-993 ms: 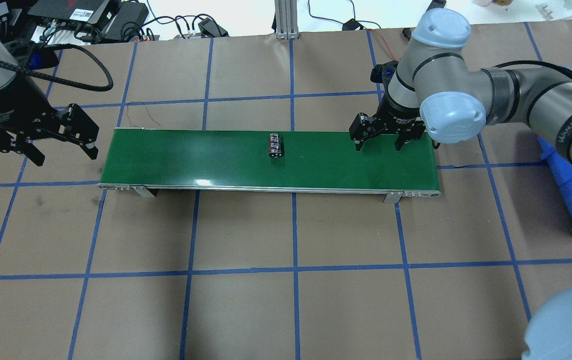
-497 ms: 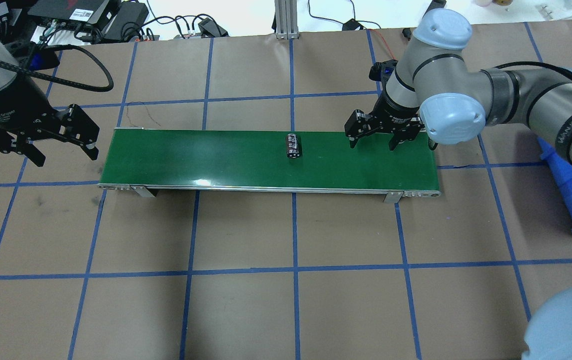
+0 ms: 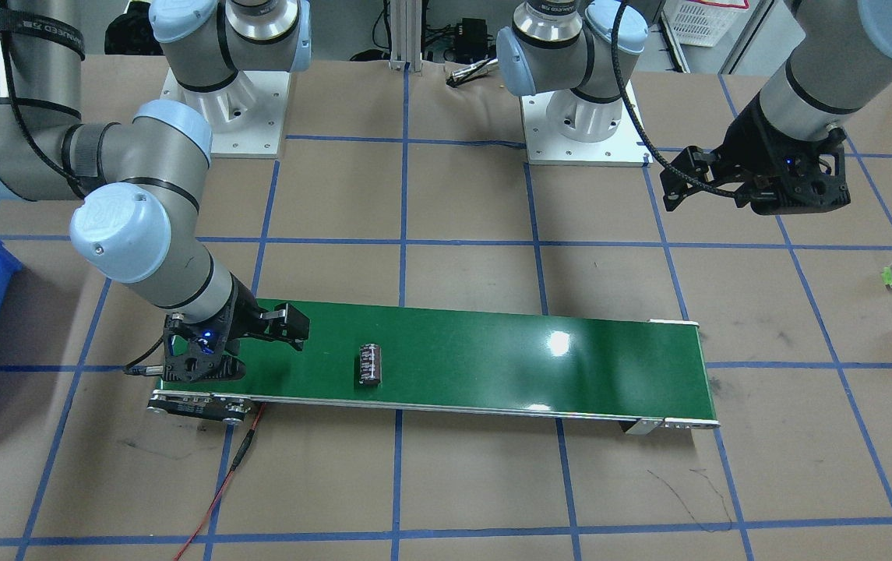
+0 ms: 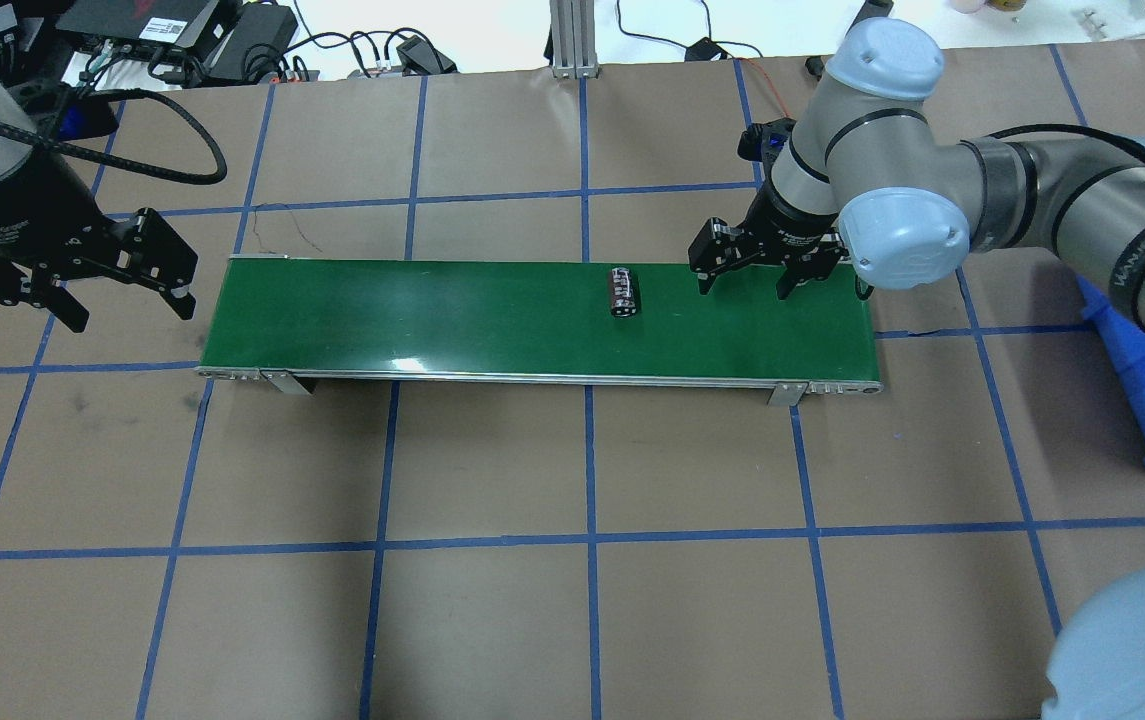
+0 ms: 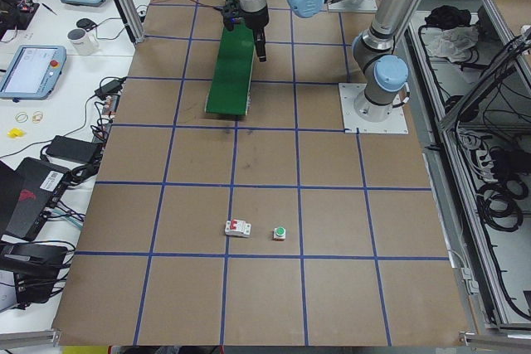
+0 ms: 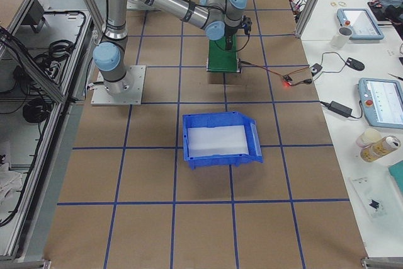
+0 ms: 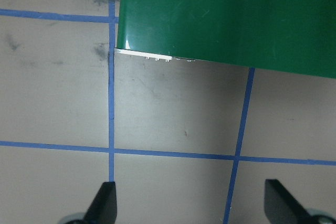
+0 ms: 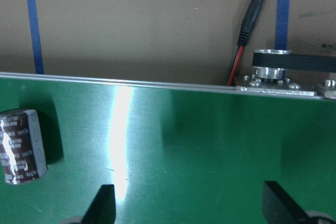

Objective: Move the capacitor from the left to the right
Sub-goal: 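Grasp the capacitor on the belt with the right gripper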

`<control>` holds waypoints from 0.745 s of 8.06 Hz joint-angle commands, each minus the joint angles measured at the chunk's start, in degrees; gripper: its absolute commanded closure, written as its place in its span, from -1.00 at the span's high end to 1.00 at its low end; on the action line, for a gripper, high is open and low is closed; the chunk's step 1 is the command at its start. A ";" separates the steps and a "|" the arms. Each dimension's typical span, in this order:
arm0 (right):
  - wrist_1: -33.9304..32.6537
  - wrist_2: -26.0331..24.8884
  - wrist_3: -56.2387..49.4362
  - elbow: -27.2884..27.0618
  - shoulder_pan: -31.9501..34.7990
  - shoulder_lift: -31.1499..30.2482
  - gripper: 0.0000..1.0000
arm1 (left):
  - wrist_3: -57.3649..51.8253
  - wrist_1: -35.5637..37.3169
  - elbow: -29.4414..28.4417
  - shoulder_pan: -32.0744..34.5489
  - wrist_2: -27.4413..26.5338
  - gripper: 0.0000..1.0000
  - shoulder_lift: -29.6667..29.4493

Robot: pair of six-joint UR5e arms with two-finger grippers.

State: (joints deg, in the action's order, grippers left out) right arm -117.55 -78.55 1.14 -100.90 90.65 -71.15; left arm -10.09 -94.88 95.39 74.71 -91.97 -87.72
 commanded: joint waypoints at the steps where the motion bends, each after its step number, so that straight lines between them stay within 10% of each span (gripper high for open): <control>1: -0.05 0.32 0.00 0.00 0.05 0.05 0.99 | 0.07 -0.13 -0.03 0.00 -1.28 1.00 0.01; 6: -0.48 0.41 0.00 -0.09 0.23 0.31 0.97 | 0.51 -0.57 -0.38 0.08 -1.19 1.00 0.10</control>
State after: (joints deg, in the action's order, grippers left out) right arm -117.62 -78.20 1.14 -100.94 90.75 -71.01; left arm -9.68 -95.34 95.15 74.79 -93.11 -87.61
